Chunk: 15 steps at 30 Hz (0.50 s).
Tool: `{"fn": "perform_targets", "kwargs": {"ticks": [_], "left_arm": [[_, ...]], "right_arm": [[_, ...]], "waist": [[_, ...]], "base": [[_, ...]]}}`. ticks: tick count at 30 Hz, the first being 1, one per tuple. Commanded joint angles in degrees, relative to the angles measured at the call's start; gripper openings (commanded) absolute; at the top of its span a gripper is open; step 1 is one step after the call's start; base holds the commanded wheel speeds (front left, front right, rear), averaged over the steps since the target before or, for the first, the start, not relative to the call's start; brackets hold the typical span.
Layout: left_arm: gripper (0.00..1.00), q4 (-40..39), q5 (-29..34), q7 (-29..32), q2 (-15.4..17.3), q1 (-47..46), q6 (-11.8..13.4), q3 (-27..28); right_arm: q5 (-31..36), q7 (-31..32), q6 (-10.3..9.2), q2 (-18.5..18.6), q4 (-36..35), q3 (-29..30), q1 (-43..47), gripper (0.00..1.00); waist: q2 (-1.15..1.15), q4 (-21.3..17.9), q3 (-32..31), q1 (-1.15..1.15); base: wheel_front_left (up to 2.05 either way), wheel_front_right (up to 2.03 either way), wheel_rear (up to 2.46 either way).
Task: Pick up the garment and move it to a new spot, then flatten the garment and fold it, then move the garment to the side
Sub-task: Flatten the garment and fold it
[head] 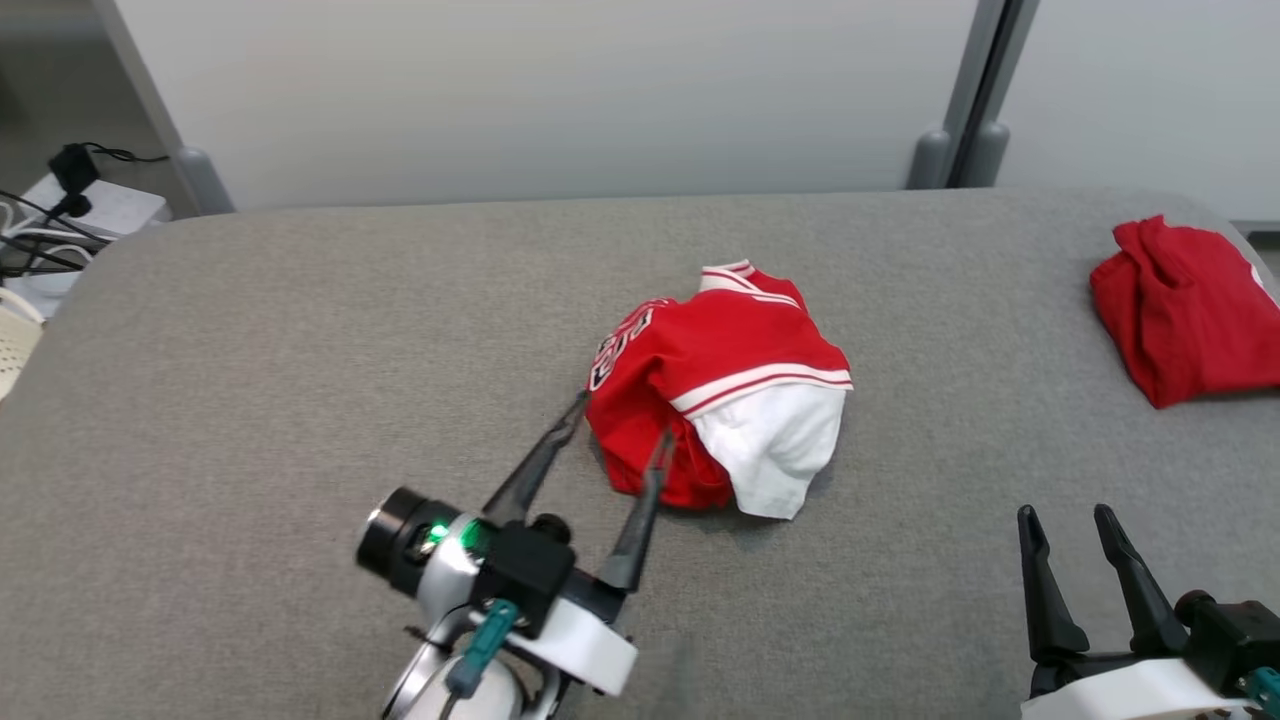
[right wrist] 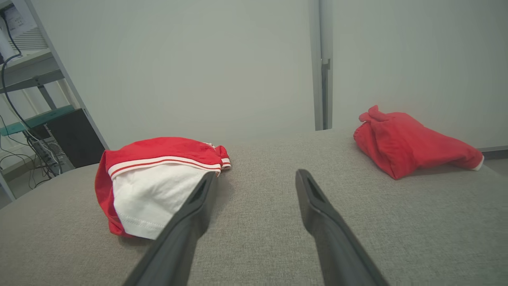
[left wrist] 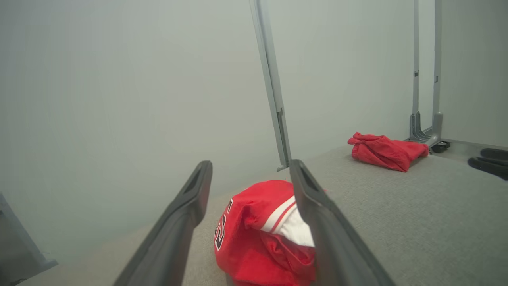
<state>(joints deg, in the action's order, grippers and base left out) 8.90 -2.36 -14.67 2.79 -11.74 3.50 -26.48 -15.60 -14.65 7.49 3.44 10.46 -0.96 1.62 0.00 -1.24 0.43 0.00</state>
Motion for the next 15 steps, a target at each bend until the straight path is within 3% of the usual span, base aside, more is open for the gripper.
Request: {"fn": "perform_targets", "kwargs": {"ticks": [1,11,15], "left_arm": [[1.0,-0.46,0.16,-0.33,0.09,-3.46,-0.72,0.8],[1.0,9.36,-0.05,-0.33,0.09,-15.25,-7.28,-12.62],[1.0,15.72,1.34,-0.33,0.09,-19.52,-8.62,-17.87]], "right_arm": [[-0.35,-0.35,0.0,0.94,-1.23,-1.37,-2.51,1.0],[-0.68,-0.35,0.0,1.17,-2.07,-2.65,-7.13,1.0],[-0.86,-0.35,0.0,1.02,-2.22,-2.98,-8.77,1.0]], "waist": [[0.0,-1.27,1.35,0.0],[0.0,-7.12,9.64,0.0],[0.0,-9.65,12.14,0.0]], "base": [[0.0,0.0,0.0],[0.0,0.0,0.0],[0.0,0.0,0.0]]}}
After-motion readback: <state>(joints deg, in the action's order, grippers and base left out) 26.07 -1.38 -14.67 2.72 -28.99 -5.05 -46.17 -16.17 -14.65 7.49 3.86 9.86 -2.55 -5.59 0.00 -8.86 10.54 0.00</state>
